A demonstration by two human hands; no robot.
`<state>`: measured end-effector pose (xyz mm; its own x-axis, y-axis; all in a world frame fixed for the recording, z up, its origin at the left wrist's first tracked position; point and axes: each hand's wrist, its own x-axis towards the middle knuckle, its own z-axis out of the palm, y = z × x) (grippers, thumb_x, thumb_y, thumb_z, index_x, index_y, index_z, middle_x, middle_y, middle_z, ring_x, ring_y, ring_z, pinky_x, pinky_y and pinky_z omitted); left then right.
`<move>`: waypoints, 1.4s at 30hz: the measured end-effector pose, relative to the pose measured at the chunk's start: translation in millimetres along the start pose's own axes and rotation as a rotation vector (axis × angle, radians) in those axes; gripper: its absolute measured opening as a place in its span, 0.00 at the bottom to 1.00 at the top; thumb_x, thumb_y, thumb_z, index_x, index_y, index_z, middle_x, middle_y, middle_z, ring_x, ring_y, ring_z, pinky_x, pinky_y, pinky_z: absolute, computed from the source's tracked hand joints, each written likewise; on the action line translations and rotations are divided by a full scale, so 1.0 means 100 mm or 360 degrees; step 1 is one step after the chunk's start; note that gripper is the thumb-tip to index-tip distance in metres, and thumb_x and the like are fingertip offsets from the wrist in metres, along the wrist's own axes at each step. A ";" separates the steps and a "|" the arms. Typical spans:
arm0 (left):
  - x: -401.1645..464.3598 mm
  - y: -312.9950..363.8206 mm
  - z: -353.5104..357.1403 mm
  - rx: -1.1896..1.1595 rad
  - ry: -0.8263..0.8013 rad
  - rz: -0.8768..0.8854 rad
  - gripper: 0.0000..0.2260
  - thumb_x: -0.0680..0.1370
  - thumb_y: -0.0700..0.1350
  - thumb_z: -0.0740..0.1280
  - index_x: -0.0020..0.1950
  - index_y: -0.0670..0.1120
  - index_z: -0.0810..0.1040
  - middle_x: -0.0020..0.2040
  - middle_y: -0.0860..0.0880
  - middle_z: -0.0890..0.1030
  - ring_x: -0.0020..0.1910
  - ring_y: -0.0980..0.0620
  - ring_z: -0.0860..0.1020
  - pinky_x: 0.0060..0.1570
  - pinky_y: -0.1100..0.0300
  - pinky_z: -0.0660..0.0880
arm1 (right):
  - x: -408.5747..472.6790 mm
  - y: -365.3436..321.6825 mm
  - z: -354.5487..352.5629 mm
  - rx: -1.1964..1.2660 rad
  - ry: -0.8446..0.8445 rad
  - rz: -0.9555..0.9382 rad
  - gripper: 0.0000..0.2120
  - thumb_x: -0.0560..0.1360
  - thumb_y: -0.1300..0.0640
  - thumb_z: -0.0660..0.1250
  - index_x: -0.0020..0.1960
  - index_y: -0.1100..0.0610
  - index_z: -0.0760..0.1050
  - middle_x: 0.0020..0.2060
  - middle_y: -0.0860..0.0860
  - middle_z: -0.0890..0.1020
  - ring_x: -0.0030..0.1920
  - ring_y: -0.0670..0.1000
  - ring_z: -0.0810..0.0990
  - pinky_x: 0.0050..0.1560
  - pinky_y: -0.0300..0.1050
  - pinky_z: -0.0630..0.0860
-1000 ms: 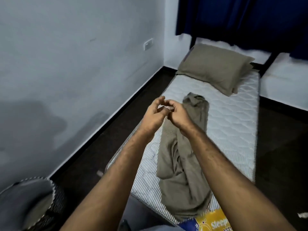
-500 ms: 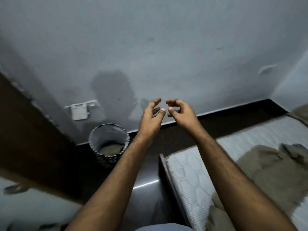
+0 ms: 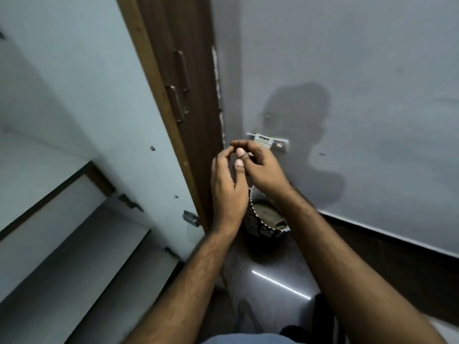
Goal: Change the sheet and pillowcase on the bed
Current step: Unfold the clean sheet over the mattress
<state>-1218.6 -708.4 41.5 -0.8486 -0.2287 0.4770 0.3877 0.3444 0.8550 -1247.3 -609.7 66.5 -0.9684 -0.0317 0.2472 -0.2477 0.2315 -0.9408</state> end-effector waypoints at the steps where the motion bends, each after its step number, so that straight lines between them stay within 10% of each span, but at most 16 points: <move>1: 0.03 -0.05 -0.03 0.0054 0.0114 -0.0036 0.15 0.83 0.44 0.63 0.69 0.42 0.73 0.65 0.48 0.77 0.63 0.56 0.75 0.62 0.66 0.71 | 0.10 -0.01 0.08 0.0017 -0.0083 -0.0034 0.11 0.83 0.58 0.63 0.63 0.57 0.79 0.46 0.45 0.84 0.45 0.37 0.82 0.48 0.37 0.78; 8: 0.07 -0.19 0.01 0.0491 0.0525 -0.0217 0.32 0.78 0.38 0.65 0.79 0.43 0.55 0.76 0.42 0.68 0.75 0.50 0.68 0.73 0.52 0.68 | 0.66 -0.10 0.48 0.0277 -0.0803 -0.0235 0.12 0.84 0.54 0.61 0.64 0.54 0.79 0.54 0.49 0.85 0.56 0.44 0.82 0.60 0.43 0.78; 12: -0.11 -0.17 -0.02 0.0755 0.0720 -0.0185 0.29 0.76 0.34 0.68 0.75 0.38 0.61 0.70 0.41 0.73 0.69 0.53 0.72 0.69 0.61 0.70 | 0.80 -0.13 0.68 0.0407 -0.1163 -0.0348 0.13 0.83 0.57 0.63 0.66 0.56 0.78 0.58 0.48 0.84 0.61 0.47 0.81 0.62 0.46 0.77; 22: -0.54 -0.23 -0.83 0.1174 0.1228 -0.0313 0.23 0.75 0.35 0.68 0.69 0.41 0.67 0.59 0.47 0.75 0.58 0.50 0.77 0.57 0.51 0.78 | 0.30 -0.25 1.61 0.0555 -0.1917 -0.0446 0.14 0.85 0.54 0.59 0.54 0.63 0.79 0.42 0.51 0.83 0.42 0.49 0.82 0.48 0.51 0.80; 28: -0.78 -0.27 -1.45 0.1328 0.1397 -0.0538 0.30 0.76 0.38 0.66 0.78 0.44 0.61 0.73 0.47 0.69 0.72 0.50 0.70 0.70 0.59 0.68 | -0.07 -0.52 2.25 0.0375 -0.1789 -0.0627 0.11 0.84 0.54 0.61 0.52 0.52 0.81 0.40 0.45 0.86 0.44 0.41 0.84 0.51 0.39 0.79; 34: -0.79 -0.54 -2.06 0.1302 0.1034 -0.0857 0.46 0.77 0.41 0.69 0.82 0.51 0.37 0.83 0.53 0.42 0.82 0.49 0.49 0.75 0.50 0.62 | -0.22 -0.79 2.93 -0.0003 -0.1826 -0.0821 0.13 0.83 0.46 0.55 0.49 0.46 0.76 0.41 0.43 0.83 0.43 0.41 0.82 0.53 0.51 0.80; 42: -0.42 -0.81 -3.05 0.1280 0.0942 -0.0970 0.46 0.77 0.52 0.71 0.83 0.48 0.42 0.83 0.48 0.49 0.81 0.47 0.50 0.78 0.39 0.52 | -0.26 -1.25 3.72 -0.0529 -0.1684 -0.1057 0.09 0.84 0.53 0.55 0.60 0.51 0.71 0.51 0.53 0.81 0.52 0.55 0.81 0.53 0.53 0.77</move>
<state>-1104.1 -1004.8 14.0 -0.4332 -0.8703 0.2341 -0.5452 0.4599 0.7009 -1201.4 -999.6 91.0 -0.2519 -0.9477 0.1959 -0.8164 0.0994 -0.5688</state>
